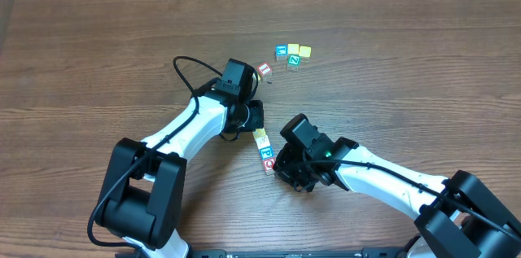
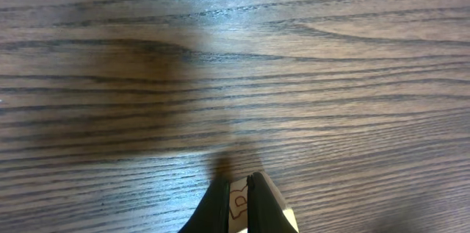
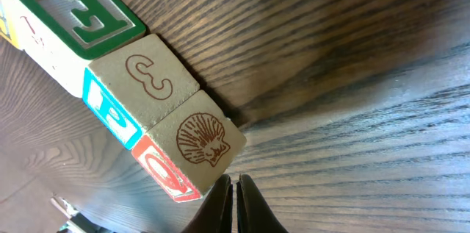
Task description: Flip 4 blocks
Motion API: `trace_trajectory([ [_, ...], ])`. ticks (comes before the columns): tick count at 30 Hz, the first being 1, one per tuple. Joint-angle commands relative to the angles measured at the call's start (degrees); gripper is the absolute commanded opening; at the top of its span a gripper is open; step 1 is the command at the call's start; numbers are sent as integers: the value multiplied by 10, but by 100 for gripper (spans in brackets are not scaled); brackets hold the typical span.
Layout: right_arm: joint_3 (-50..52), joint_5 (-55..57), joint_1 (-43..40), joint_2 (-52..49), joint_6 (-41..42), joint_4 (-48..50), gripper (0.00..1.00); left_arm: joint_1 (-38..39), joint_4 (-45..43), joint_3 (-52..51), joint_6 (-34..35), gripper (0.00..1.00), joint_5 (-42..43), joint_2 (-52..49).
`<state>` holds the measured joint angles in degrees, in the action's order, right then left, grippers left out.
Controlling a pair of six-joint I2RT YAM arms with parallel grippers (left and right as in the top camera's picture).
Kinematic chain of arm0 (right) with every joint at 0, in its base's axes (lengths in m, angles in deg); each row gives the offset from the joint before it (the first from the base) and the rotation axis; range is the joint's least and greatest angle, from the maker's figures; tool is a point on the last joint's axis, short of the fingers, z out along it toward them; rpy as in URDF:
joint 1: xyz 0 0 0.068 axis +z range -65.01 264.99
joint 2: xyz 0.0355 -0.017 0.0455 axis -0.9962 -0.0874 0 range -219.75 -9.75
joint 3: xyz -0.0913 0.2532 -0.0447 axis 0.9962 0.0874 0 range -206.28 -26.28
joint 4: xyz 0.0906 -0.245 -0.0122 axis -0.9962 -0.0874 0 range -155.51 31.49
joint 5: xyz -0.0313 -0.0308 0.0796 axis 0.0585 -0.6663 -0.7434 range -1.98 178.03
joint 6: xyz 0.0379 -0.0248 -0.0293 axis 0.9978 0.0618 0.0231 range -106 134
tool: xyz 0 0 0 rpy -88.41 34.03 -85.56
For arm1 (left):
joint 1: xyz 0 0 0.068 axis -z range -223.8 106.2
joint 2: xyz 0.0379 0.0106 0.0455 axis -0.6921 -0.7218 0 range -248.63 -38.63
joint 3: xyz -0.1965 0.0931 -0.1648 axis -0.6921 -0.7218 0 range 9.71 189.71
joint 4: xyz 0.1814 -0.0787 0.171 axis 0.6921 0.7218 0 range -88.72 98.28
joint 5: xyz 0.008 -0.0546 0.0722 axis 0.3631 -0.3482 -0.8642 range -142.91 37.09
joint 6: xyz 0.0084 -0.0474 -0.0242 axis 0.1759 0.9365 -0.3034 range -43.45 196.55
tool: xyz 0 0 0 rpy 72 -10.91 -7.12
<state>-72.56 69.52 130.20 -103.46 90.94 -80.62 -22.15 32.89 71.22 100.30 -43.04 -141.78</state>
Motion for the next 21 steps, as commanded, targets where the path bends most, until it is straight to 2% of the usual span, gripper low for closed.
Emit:
trace_trajectory([
  [1, -9, 23, 9, 1, 13, 11, 7, 8, -2, -4, -13, 4, 24, -6],
  [12, -9, 40, 21, 1, 26, 11, 8, 8, -13, -4, -15, 4, 29, -6],
  [16, -9, 40, 21, 2, 21, 11, 13, 8, -15, -4, -20, 4, 28, -6],
  [21, -27, 39, 0, 2, -96, 0, 17, -5, 10, 29, -21, 4, 2, -1],
])
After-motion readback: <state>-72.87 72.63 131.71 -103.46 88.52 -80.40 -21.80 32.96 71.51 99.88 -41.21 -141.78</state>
